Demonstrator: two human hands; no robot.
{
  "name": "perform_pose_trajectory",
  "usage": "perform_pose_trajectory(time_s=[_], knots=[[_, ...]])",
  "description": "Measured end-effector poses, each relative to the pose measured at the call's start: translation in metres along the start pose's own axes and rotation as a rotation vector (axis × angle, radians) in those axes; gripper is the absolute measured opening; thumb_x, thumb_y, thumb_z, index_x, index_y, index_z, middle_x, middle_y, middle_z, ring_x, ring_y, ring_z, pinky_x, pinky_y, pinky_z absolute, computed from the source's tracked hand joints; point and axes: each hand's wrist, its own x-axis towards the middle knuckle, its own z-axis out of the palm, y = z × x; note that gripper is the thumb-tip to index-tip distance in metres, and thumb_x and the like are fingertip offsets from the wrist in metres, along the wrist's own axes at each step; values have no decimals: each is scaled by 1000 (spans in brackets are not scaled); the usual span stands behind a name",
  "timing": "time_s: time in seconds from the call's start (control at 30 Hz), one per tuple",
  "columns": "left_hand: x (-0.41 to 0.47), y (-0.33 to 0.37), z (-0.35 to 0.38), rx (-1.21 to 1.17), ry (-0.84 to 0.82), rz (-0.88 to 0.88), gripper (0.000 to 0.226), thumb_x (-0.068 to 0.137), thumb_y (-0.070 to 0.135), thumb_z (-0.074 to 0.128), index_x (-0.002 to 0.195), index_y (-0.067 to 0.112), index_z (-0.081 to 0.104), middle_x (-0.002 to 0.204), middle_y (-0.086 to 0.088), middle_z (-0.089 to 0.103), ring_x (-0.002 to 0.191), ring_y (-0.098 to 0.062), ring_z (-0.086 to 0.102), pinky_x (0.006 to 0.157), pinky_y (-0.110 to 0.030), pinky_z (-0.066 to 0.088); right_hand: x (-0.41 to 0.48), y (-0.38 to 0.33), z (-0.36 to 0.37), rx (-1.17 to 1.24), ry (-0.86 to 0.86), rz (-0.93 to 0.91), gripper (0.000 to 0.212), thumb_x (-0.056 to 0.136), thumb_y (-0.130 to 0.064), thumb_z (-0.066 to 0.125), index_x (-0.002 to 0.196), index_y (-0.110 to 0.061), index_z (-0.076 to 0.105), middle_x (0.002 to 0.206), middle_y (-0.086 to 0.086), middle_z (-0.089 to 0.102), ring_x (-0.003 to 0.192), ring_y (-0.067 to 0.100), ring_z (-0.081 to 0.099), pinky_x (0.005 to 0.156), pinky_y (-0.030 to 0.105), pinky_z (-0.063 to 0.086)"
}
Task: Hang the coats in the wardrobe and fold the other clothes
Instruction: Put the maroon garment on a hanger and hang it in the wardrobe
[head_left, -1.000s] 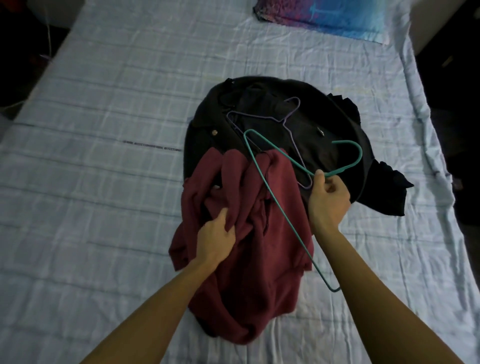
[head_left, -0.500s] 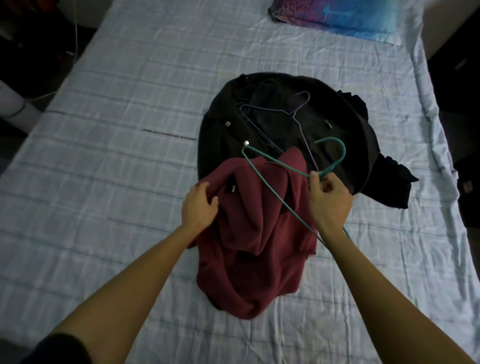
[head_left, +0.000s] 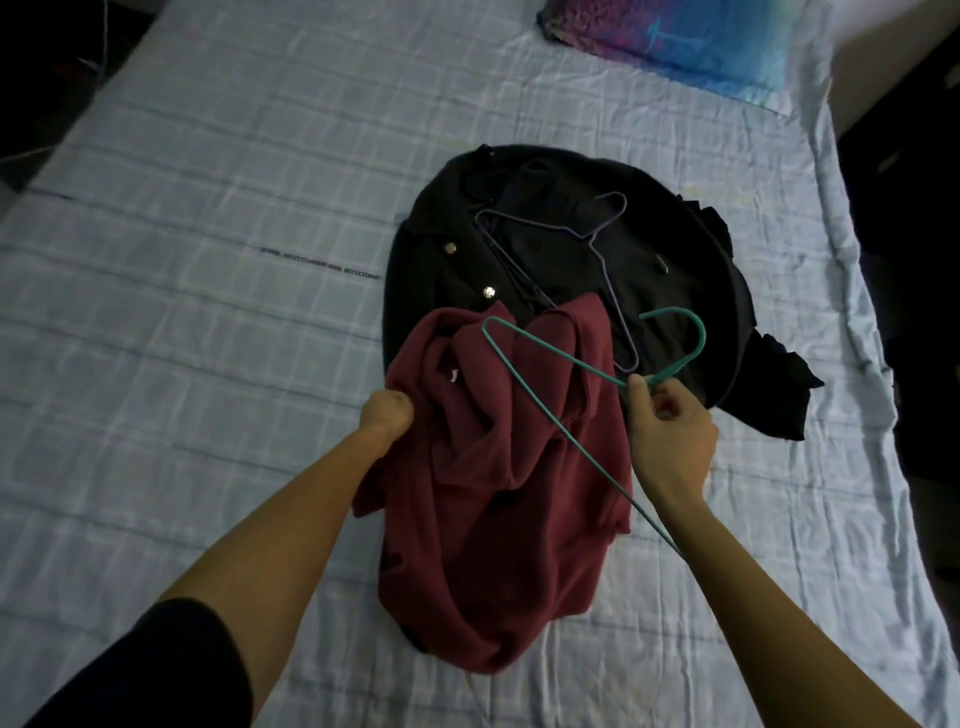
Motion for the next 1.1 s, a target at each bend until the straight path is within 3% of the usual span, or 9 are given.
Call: perform_pose_trajectory(time_s=[0.07, 0.13, 0.2, 0.27, 0.33, 0.43, 0.57, 0.8, 1.1], knots=[[-2, -3, -8, 74, 31, 46, 24, 92, 16, 49, 107, 7, 65, 112, -14, 63, 100, -31, 60, 89, -34, 48, -6, -6, 0, 24, -11, 3, 40, 88, -44, 58, 64, -13, 50, 55, -2, 50, 52, 10, 44, 52, 25, 35], [-2, -15, -12, 79, 29, 3, 45, 89, 28, 59, 128, 9, 49, 129, -18, 53, 112, -35, 55, 97, -40, 46, -12, -12, -1, 37, -17, 4, 41, 88, -43, 59, 64, -11, 49, 54, 0, 49, 50, 10, 42, 52, 28, 36], [1, -32, -7, 52, 24, -65, 76, 80, 39, 70, 139, 9, 32, 134, -22, 45, 116, -39, 52, 99, -45, 45, -16, -13, -3, 31, -17, -14, 40, 87, -42, 60, 66, -9, 51, 56, 5, 52, 51, 11, 43, 54, 30, 37], [7, -47, 7, -10, 13, -63, 88, 73, 44, 75, 139, 8, 29, 133, -21, 48, 116, -38, 53, 98, -46, 45, -19, -9, -2, 21, -22, -35, 38, 88, -41, 60, 67, -11, 54, 59, 6, 55, 53, 14, 47, 54, 29, 38], [10, -57, 20, -44, -6, -30, 79, 78, 39, 73, 138, 4, 35, 131, -20, 53, 117, -36, 53, 100, -42, 44, -22, -1, -1, 16, -21, -45, 34, 88, -41, 59, 69, -13, 57, 60, 6, 58, 56, 17, 53, 54, 28, 40], [12, -63, 24, 55, 66, 50, 41, 92, 22, 57, 124, -3, 55, 122, -25, 59, 112, -38, 57, 93, -37, 45, -31, 9, -4, 20, -11, -44, 31, 89, -41, 59, 72, -15, 62, 63, 6, 61, 61, 18, 57, 56, 27, 42], [-20, -41, -2, 19, 214, 151, 28, 95, 13, 47, 115, -3, 60, 112, -25, 63, 104, -39, 59, 83, -37, 44, -42, 5, -15, 22, -4, -49, 28, 88, -41, 59, 74, -18, 64, 65, -2, 63, 64, 13, 59, 58, 25, 44], [-97, 61, -75, -57, 393, 453, 32, 88, 1, 38, 107, 12, 62, 96, -16, 67, 87, -33, 62, 72, -31, 44, -51, -39, -50, 56, 1, -67, 33, 88, -47, 56, 71, -18, 61, 64, -4, 63, 63, 11, 60, 56, 26, 42], [-213, 170, -167, -123, 546, 696, 46, 85, -3, 38, 121, 15, 60, 116, -11, 65, 106, -29, 58, 88, -26, 41, -60, -93, -112, 205, 64, -180, 32, 88, -45, 56, 69, -19, 58, 64, -4, 60, 65, 17, 58, 63, 30, 43]])
